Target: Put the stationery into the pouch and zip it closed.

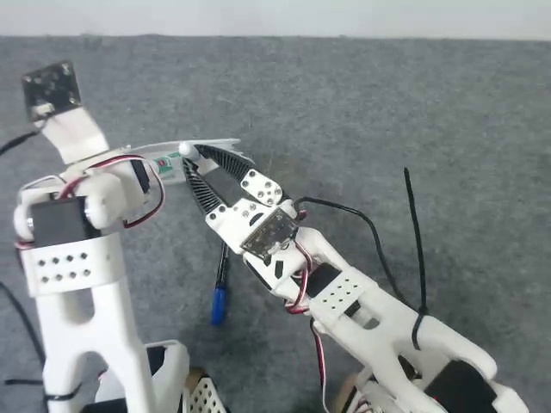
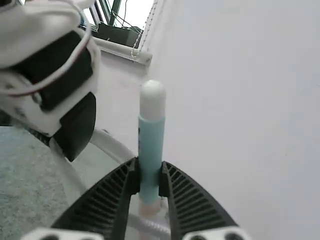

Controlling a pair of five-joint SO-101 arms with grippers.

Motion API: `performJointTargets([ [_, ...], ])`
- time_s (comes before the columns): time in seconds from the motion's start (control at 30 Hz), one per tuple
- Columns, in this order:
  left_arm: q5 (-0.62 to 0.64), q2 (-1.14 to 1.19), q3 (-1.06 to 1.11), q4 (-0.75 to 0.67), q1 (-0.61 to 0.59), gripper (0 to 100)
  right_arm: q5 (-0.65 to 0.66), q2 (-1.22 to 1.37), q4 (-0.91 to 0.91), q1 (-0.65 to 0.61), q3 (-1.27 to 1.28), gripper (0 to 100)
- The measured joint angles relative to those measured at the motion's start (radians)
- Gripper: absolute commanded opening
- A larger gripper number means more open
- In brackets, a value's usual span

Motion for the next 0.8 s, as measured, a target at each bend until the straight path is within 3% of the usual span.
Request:
performJointTargets([
  [0.1,0.000,0.002,0.000,0.000,0.000,1,0.002,0.002,0.000,-0.018,0.041,19.0],
  [0.5,0.000,-0.006,0.028,-0.021,0.000,1,0.005,-0.002,-0.014,-0.044,0.100,19.0],
  [0.7,0.000,0.005,0.029,-0.023,-0.006,1,0.006,-0.035,-0.012,-0.086,0.146,7.3],
  [0.8,0.000,0.005,0.029,-0.023,-0.006,1,0.006,-0.078,-0.009,-0.097,0.178,6.1],
])
